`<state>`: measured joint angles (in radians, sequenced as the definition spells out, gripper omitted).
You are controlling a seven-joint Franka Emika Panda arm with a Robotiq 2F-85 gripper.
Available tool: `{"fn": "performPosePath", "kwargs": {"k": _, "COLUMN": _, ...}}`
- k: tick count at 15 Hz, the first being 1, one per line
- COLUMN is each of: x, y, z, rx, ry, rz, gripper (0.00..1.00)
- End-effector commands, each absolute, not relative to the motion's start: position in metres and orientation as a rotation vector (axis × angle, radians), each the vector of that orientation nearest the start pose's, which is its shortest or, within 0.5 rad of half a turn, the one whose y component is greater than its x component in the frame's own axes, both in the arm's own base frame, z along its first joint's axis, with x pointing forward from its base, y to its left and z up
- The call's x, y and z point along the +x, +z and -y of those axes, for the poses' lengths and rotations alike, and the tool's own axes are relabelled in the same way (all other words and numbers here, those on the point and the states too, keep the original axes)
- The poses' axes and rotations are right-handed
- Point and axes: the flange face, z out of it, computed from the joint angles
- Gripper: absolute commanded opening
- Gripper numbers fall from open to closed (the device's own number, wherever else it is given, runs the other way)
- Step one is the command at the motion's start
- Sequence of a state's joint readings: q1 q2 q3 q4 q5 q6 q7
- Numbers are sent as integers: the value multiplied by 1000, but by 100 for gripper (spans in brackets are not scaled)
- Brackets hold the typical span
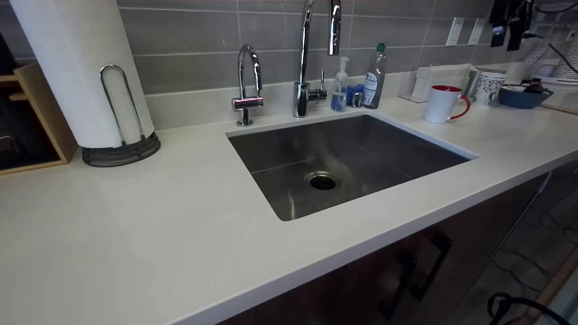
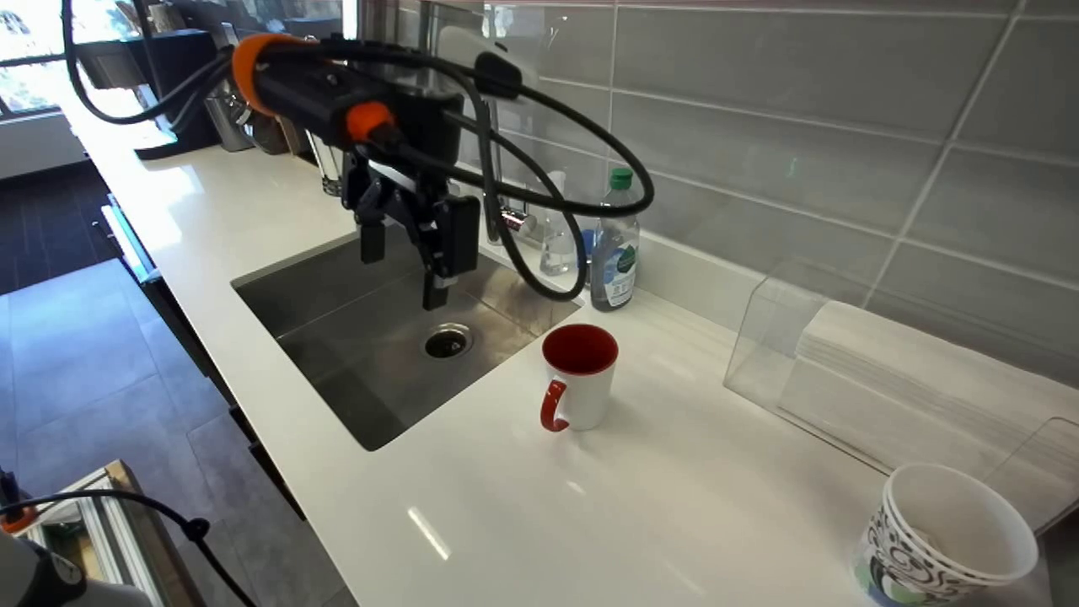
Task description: Turn the tap faucet to the right
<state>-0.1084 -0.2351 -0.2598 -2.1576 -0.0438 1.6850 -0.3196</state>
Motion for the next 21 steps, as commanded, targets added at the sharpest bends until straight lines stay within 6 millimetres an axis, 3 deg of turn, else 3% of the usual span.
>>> {"fn": "performPosePath", "kwargs": {"k": 1, "x": 426, "y": 505, "z": 136, "rx": -3041, "ry": 305, "rz": -87, "gripper": 100}}
{"fn": "performPosePath", "kwargs": {"k": 6, "x": 420, "y": 552, "z": 57, "rx": -3074, "ry": 220, "rz": -194, "gripper": 100}}
{"fn": "performPosePath", "kwargs": {"k": 9, "x": 420, "y": 582, "z": 18, "rx": -3064, "ry": 47, "rz": -317, "gripper": 100}}
{"fn": "performPosePath", "kwargs": {"k": 11, "x": 426, "y": 601, "z": -5, "rx": -3038, "ry": 32, "rz": -394, "gripper": 100}}
{"fn": "performPosePath", "kwargs": {"k": 14, "x": 440, "y": 628, "z": -40, "rx": -3023, "ry": -109, "rz": -440, "gripper": 100}}
{"fn": "performPosePath", "kwargs": {"k": 17, "x": 461, "y": 652, "z": -76, "rx": -3017, "ry": -306, "rz": -373, "gripper": 100}}
{"fn": "performPosePath", "kwargs": {"k": 21, "x": 495, "y": 662, "z": -115, "rx": -2979, "ry": -445, "rz": -299, "gripper": 100}}
